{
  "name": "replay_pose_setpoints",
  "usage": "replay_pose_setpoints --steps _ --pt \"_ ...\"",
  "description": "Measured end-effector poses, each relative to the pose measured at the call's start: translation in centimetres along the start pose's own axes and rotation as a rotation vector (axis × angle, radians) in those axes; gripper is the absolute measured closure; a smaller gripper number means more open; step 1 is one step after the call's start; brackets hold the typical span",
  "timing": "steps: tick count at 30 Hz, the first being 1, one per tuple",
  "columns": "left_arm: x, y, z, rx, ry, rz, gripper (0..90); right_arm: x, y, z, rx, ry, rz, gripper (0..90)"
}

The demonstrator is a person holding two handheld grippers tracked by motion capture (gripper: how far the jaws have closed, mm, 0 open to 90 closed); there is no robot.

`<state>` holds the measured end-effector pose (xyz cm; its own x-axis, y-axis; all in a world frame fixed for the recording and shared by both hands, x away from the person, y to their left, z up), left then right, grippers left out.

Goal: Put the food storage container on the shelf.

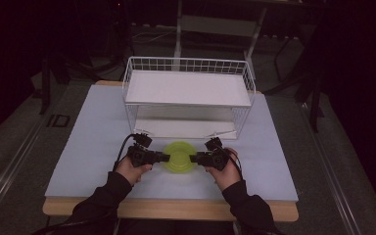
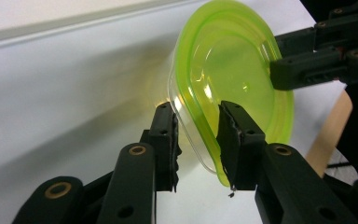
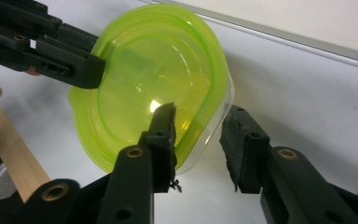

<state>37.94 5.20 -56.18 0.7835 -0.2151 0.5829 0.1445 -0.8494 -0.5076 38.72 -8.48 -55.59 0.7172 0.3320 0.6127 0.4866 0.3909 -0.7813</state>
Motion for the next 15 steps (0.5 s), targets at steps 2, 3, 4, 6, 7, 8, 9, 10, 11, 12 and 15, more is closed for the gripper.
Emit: replay_pose_setpoints --steps 2,3,4,6,7,8,9,10,11,12,15 --pt "-0.4 -0.1 -0.2 -0.009 -0.002 0.003 70.6 -0.1 -0.1 0.2 0.009 0.026 0.0 70.9" --pt "-0.6 -0.1 -0.4 -0.016 -0.013 -0.002 71.2 -0.1 -0.2 0.3 0.013 0.035 0.001 71.9" --pt "-1.0 -0.3 -0.5 -0.014 -0.041 -0.003 72.1 -0.1 -0.3 0.4 0.02 0.041 0.004 73.1" --pt "-1.1 -0.4 -0.6 -0.012 -0.046 -0.004 77.5 -0.1 -0.5 0.7 0.013 0.034 -0.005 78.5" --pt "-1.3 -0.5 -0.5 0.01 -0.044 0.003 79.6 0.0 -0.7 0.8 -0.001 0.019 -0.017 79.8" --pt "-1.3 -0.6 -0.6 0.008 -0.05 -0.005 79.6 0.0 -0.7 0.8 -0.001 0.019 -0.017 79.8" --pt "-1.2 -0.8 -0.7 0.004 -0.063 -0.023 80.1 0.0 -0.8 0.9 -0.007 0.011 -0.019 79.9" --pt "-1.2 -1.0 -0.9 0.004 -0.06 -0.028 80.7 0.1 -0.9 1.1 -0.011 0.006 -0.028 79.9" --pt "-1.0 -1.2 -1.1 0.01 -0.055 -0.036 80.9 0.2 -1.1 1.1 -0.013 0.003 -0.039 80.0" --pt "-0.7 -1.5 -1.6 0.014 -0.046 -0.049 81.2 0.5 -1.7 1.3 -0.016 -0.009 -0.058 80.1" --pt "-0.1 -2.1 -2.3 0.018 -0.03 -0.065 81.3 1.2 -2.6 1.5 -0.016 -0.014 -0.083 80.2"
Point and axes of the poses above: each handheld gripper's, and its own axes: y roughly forward along the jaws, x roughly out of its top, z roughly to its left, the point moved 10 cm from there along y, roughly forward along the jaws, and after that the axes turned 15 degrees about -x, right-handed, at the moved point
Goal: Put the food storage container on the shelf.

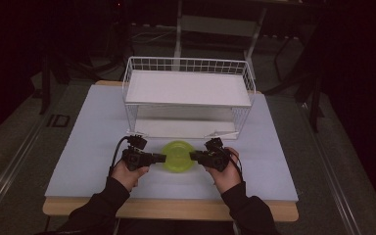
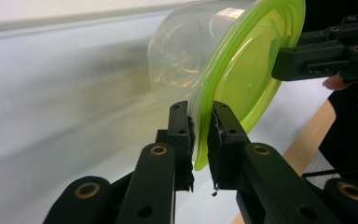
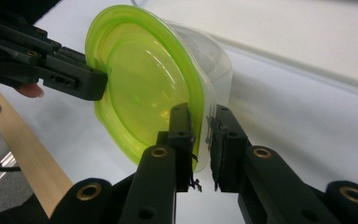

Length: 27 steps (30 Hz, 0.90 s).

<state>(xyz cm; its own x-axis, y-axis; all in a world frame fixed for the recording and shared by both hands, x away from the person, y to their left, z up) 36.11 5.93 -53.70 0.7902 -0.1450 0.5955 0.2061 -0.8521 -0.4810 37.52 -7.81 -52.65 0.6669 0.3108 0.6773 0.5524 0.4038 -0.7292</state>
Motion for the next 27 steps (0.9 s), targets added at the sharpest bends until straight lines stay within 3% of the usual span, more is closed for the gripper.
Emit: replay_pose_setpoints --steps 15,26,27 --pt "3.4 -2.5 -3.3 -0.019 0.069 -0.053 81.5 3.6 -4.1 0.5 -0.022 -0.029 -0.088 80.3" --pt "7.6 -4.2 -5.8 -0.023 0.139 -0.115 81.3 7.3 -7.4 0.1 -0.019 0.002 -0.164 80.7" --pt "8.4 -4.5 -6.4 -0.04 0.153 -0.121 81.3 8.0 -8.0 0.0 -0.013 0.009 -0.183 80.8"
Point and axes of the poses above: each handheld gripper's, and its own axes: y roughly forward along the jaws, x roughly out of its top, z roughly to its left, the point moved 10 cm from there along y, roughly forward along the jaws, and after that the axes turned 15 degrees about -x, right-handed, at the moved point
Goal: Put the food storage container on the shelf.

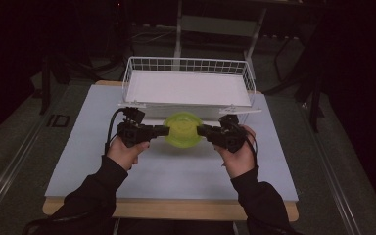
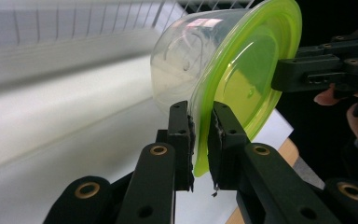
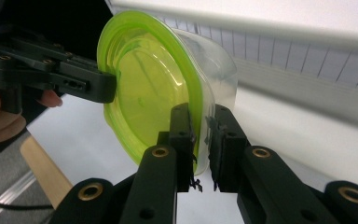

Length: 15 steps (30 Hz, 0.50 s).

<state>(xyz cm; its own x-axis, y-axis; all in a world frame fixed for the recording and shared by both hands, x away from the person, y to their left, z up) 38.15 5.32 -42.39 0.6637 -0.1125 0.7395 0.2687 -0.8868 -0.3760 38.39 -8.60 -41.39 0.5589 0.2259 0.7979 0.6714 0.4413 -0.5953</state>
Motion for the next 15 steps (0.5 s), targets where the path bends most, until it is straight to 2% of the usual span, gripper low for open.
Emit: replay_pose_setpoints --steps 1,3,4,6,8,9,11,12,15 --pt "0.0 0.0 0.0 0.0 0.0 0.0 81.3 0.0 0.0 0.0 0.0 0.0 0.0 80.8" --pt "1.4 -0.1 -0.3 0.006 0.006 -0.004 81.3 1.3 -0.7 -0.3 0.015 0.022 -0.018 80.9" --pt "1.4 -0.1 -0.3 0.006 0.006 -0.004 81.3 1.3 -0.7 -0.3 0.015 0.022 -0.018 80.9" --pt "2.5 -0.2 -0.3 0.032 0.009 -0.009 81.2 2.4 -0.8 -0.6 0.004 0.027 -0.025 80.9" --pt "2.9 -0.2 -0.4 0.034 0.011 -0.017 81.2 3.1 -0.8 -0.8 -0.006 0.029 -0.03 80.9" --pt "3.4 -0.3 -0.4 0.041 0.014 -0.021 81.2 3.1 -0.8 -0.8 -0.006 0.029 -0.03 80.9" --pt "4.7 -0.5 -0.5 0.061 0.026 -0.026 81.1 4.3 -0.9 -1.0 -0.013 0.035 -0.032 80.8" --pt "4.7 -0.5 -0.5 0.061 0.026 -0.026 81.1 4.3 -0.9 -1.0 -0.013 0.035 -0.032 80.8" --pt "6.0 -0.6 -0.4 0.08 0.019 -0.025 80.9 5.9 -0.8 -1.3 -0.035 0.037 -0.029 80.7"
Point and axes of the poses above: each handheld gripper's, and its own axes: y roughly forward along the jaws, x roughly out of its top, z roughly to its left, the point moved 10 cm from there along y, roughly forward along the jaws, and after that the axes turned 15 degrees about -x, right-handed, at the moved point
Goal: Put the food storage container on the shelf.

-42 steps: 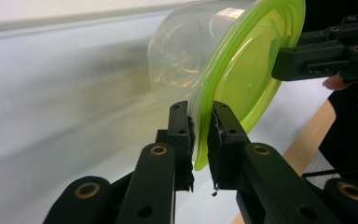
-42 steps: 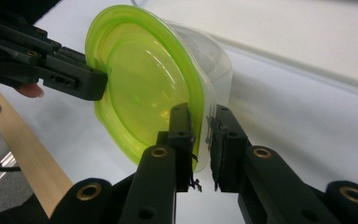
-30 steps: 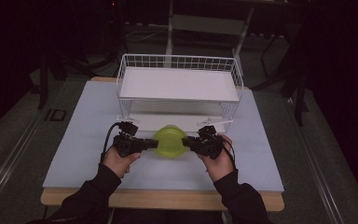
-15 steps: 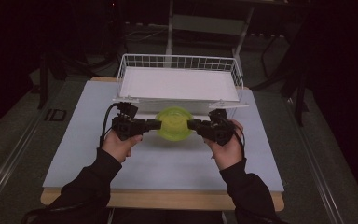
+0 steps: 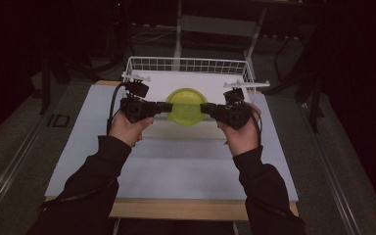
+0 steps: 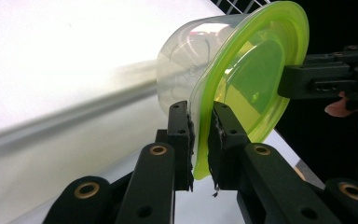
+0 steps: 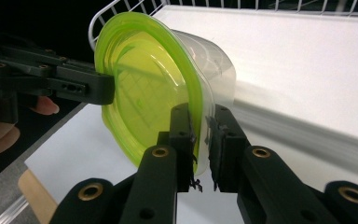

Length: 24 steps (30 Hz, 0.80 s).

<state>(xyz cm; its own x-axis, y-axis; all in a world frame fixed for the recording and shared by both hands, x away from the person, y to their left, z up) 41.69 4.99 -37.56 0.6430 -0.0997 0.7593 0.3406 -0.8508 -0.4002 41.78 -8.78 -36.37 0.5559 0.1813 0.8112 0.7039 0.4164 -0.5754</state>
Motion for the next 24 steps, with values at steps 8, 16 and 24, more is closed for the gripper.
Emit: replay_pose_setpoints --steps 8,16,24 --pt "3.2 0.4 0.4 0.051 -0.004 0.005 80.7 2.6 0.7 -1.2 -0.016 0.05 0.028 80.5" --pt "4.3 1.1 1.5 0.064 -0.046 0.013 80.5 3.7 1.8 -2.0 -0.029 0.078 0.072 80.3" --pt "4.4 2.1 3.2 0.059 -0.082 0.014 80.0 3.7 3.7 -2.7 -0.035 0.128 0.136 80.1"
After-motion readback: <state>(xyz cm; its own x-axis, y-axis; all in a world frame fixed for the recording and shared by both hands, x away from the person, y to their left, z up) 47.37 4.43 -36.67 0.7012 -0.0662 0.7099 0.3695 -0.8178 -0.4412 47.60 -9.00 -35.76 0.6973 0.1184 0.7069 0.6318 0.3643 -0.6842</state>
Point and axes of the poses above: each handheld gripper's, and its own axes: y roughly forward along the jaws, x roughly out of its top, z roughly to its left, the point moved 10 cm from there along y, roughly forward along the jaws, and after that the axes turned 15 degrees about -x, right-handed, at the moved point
